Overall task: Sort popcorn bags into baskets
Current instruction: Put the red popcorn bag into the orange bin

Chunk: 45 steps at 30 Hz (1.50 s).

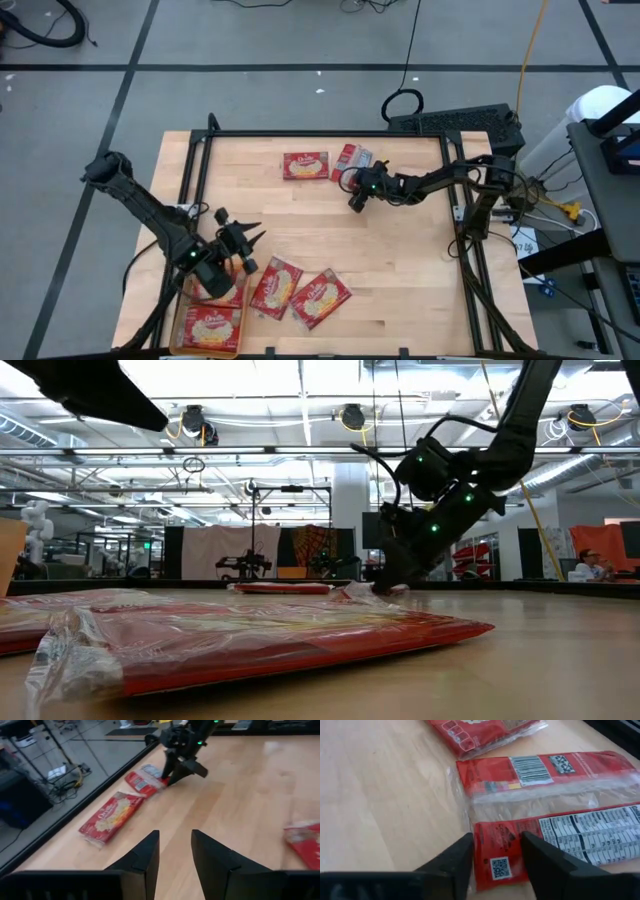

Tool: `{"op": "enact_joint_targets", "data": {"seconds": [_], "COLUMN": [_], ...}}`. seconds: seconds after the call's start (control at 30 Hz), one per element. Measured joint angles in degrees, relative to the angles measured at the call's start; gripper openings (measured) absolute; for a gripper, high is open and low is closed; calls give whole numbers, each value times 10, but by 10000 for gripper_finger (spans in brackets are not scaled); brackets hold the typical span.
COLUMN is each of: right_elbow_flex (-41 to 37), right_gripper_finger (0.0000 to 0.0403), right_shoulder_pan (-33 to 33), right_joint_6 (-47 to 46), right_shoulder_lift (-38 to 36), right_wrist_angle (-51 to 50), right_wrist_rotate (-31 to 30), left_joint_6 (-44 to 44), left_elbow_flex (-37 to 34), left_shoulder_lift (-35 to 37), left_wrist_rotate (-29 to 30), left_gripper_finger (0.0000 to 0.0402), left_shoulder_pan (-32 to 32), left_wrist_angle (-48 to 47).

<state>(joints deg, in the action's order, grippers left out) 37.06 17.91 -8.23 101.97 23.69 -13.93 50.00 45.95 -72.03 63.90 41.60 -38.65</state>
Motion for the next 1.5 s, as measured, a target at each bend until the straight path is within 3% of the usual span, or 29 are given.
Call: {"op": "enact_joint_targets", "data": {"seconds": [0.27, 0.63, 0.73, 0.9, 1.0, 1.2, 1.33, 1.5], "right_elbow_flex": [-1, -4, -4, -4, -4, -4, -3, -3], "right_gripper_finger": [17, 1, 0, 0, 0, 0, 0, 0], "right_shoulder_pan": [-2, -23, -27, -35, -36, -36, -36, -36], "right_joint_6": [-16, -53, -76, -90, -92, -96, -96, -96], "right_shoulder_lift": [-8, -180, -229, -298, -326, -353, -353, -353], "right_wrist_angle": [-14, -121, -142, -158, -159, -170, -167, -170], "right_wrist_rotate": [24, 80, 109, 165, 186, 229, 258, 262], "left_joint_6": [-2, -139, -239, -430, -515, -624, -649, -626], "left_elbow_flex": [0, 0, -4, -40, -74, -79, -47, -19], "left_shoulder_lift": [0, 0, -4, -33, -67, -171, -231, -290], "left_wrist_rotate": [-9, -12, -50, -148, -212, -261, -345, -442], "left_gripper_finger": [118, 118, 118, 130, 166, 260, 295, 286], "left_shoulder_pan": [-38, -122, -156, -214, -250, -314, -359, -403], "left_wrist_angle": [10, 93, 163, 358, 504, 760, 797, 790]}}
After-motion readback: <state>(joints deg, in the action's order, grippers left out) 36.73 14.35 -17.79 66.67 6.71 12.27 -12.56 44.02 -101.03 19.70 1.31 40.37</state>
